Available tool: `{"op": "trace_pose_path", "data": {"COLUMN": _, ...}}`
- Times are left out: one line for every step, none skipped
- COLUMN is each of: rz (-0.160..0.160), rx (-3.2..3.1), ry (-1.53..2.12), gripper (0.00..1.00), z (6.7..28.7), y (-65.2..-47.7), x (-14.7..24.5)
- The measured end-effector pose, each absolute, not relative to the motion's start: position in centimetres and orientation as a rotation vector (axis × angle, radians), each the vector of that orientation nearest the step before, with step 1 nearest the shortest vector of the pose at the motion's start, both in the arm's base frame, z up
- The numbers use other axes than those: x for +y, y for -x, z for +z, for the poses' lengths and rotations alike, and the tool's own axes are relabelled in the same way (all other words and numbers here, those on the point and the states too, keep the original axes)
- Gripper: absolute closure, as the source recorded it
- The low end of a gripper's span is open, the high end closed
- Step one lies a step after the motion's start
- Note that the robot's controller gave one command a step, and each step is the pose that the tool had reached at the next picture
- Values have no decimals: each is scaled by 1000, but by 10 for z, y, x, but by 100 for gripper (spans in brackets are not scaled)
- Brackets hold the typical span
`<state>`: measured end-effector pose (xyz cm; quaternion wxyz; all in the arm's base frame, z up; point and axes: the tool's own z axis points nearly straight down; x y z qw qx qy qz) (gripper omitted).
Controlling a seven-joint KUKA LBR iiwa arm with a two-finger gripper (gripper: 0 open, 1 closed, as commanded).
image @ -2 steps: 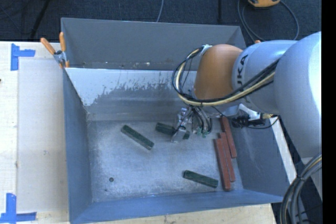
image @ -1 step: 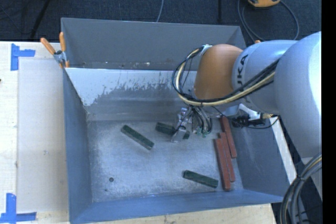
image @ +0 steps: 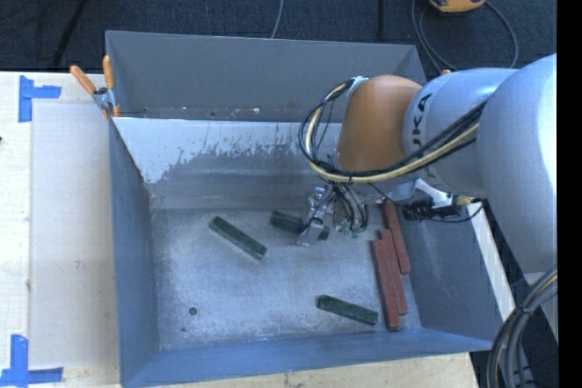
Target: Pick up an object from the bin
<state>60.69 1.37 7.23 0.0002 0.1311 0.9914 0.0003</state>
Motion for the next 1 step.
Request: {"op": "trace_pose_path", "data": {"rz": -1, "rx": 3122, "ry": -413, "gripper": 100, "z": 85, "y": -605, "x": 14}}
